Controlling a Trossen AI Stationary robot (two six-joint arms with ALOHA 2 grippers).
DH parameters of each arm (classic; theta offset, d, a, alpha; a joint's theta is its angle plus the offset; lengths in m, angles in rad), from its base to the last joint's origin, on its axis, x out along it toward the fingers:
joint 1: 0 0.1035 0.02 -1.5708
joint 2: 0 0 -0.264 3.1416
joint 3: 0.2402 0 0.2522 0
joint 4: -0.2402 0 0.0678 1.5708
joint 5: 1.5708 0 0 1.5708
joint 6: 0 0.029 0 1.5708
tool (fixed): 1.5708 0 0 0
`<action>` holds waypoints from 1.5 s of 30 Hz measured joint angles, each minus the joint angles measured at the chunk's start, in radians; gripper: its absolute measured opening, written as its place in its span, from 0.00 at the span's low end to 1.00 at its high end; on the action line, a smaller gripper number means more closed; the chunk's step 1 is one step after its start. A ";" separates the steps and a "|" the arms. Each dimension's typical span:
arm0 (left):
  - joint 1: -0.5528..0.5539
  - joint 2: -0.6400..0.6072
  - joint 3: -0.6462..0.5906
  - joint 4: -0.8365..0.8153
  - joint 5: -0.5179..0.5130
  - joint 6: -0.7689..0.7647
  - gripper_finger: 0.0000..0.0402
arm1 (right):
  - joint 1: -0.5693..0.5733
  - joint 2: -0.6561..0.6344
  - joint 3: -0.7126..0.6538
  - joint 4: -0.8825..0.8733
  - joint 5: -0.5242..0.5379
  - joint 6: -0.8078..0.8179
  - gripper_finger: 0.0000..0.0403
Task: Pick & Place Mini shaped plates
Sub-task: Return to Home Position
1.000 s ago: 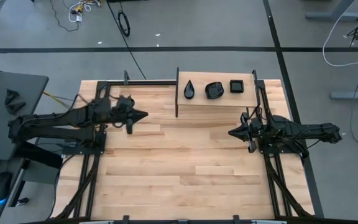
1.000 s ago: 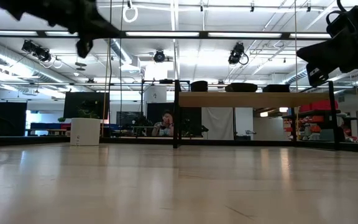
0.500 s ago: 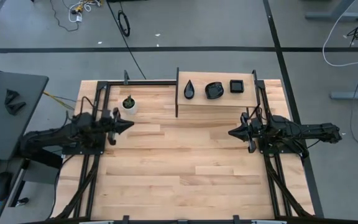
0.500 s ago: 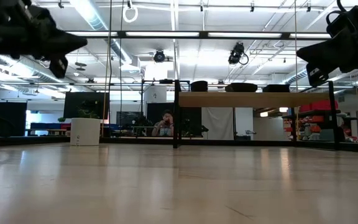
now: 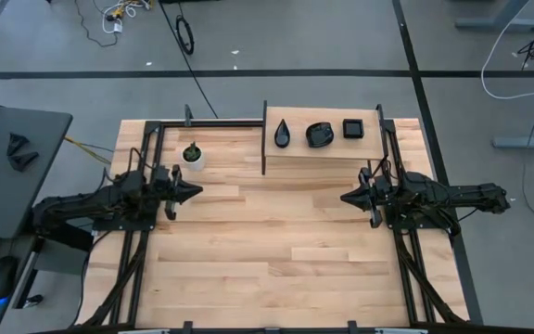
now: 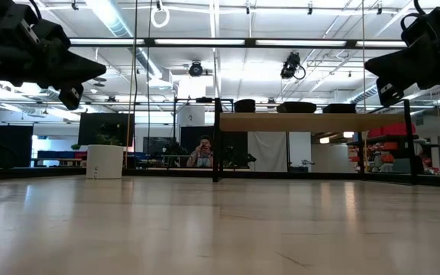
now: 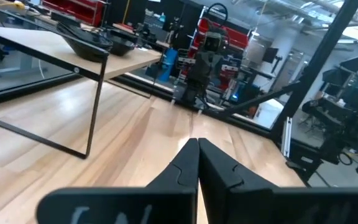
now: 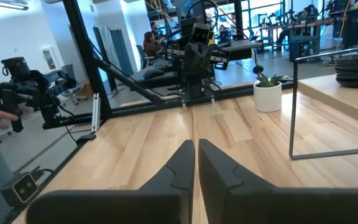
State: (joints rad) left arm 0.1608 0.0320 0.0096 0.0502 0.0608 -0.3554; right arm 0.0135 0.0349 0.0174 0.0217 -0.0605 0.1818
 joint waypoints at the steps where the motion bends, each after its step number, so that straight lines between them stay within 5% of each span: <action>1: 0.000 -0.001 0.000 0.000 -0.005 0.000 0.02 | 0.000 0.000 0.000 0.000 0.000 0.000 0.07; 12: 0.000 0.000 -0.001 0.000 -0.012 0.003 0.02 | 0.000 0.000 0.000 0.000 0.000 0.000 0.07; 16: -0.081 -0.031 -0.001 -0.021 -0.088 0.120 0.02 | 0.000 0.000 0.000 0.000 0.000 0.000 0.07; 25: -0.165 -0.031 0.000 -0.035 -0.090 0.246 0.02 | 0.000 0.000 0.000 0.000 0.000 0.000 0.07; 41: -0.164 -0.031 0.000 -0.040 -0.081 0.258 0.02 | 0.000 0.000 0.000 0.000 0.000 0.000 0.07; 45: -0.164 -0.022 -0.002 -0.010 -0.086 0.135 0.02 | 0.000 0.000 0.000 0.000 0.000 0.000 0.07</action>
State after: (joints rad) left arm -0.0032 0.0104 0.0076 0.0397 -0.0257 -0.2205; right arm 0.0139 0.0353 0.0174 0.0216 -0.0604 0.1814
